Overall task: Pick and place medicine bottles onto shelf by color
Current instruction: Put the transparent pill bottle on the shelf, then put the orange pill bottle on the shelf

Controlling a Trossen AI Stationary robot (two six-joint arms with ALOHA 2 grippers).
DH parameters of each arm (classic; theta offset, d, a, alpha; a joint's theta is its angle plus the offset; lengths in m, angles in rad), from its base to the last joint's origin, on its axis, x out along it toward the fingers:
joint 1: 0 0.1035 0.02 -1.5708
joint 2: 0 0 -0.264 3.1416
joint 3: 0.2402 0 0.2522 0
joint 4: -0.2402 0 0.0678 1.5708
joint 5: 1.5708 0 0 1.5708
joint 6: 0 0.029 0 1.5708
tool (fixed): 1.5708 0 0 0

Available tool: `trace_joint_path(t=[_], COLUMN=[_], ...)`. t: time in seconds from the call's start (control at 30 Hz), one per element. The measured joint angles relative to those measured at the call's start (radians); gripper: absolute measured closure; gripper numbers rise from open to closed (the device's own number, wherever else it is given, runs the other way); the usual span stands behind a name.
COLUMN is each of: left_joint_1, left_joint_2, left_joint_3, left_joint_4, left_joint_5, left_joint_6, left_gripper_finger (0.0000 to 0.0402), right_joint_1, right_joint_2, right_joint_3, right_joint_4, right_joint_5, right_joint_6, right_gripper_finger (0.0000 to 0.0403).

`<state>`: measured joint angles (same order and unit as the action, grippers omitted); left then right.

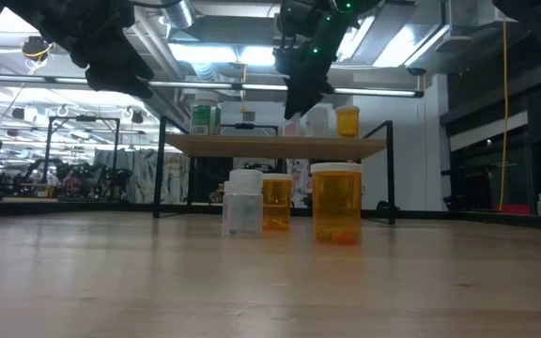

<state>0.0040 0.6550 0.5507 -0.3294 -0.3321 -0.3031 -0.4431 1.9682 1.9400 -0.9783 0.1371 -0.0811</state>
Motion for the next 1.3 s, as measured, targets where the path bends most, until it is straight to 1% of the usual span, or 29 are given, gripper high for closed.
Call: trace_joint_path(t=[0.07, 0.13, 0.3, 0.47, 0.6, 0.77, 0.83, 0.9, 1.2, 1.3], left_joint_1=[0.0, 0.0, 0.0, 0.0, 0.0, 0.0, 0.0, 0.0, 0.0, 0.0], left_joint_2=[0.0, 0.0, 0.0, 0.0, 0.0, 0.0, 0.0, 0.0, 0.0, 0.0], left_joint_3=[0.0, 0.0, 0.0, 0.0, 0.0, 0.0, 0.0, 0.0, 0.0, 0.0], left_joint_4=[0.0, 0.0, 0.0, 0.0, 0.0, 0.0, 0.0, 0.0, 0.001, 0.001], left_joint_5=[0.0, 0.0, 0.0, 0.0, 0.0, 0.0, 0.0, 0.0, 0.0, 0.0], left_joint_6=[0.0, 0.0, 0.0, 0.0, 0.0, 0.0, 0.0, 0.0, -0.001, 0.0], left_gripper_finger=[0.0113, 0.0113, 0.0113, 0.0113, 0.0113, 0.0113, 0.0113, 0.0113, 0.0113, 0.0113], right_joint_1=[0.0, 0.0, 0.0, 0.0, 0.016, 0.061, 0.083, 0.108, 0.213, 0.255], right_joint_2=[0.0, 0.0, 0.0, 0.001, 0.001, -0.001, -0.001, -0.007, 0.003, 0.002], right_joint_3=[0.0, 0.0, 0.005, 0.104, 0.236, 0.385, 0.417, 0.41, 0.396, 0.396], right_joint_4=[0.0, 0.0, 0.031, 0.017, -0.06, -0.242, -0.3, -0.307, -0.344, -0.362], right_joint_5=[0.0, 0.0, 0.001, 0.001, 0.001, -0.009, -0.01, -0.016, -0.168, -0.222], right_joint_6=[0.003, 0.008, 0.0, -0.002, 0.028, 0.092, 0.112, 0.129, 0.129, 0.099], right_gripper_finger=[0.0168, 0.0159, 0.0154, 0.0152, 0.0152, 0.0151, 0.0151, 0.0151, 0.0151, 0.0151])
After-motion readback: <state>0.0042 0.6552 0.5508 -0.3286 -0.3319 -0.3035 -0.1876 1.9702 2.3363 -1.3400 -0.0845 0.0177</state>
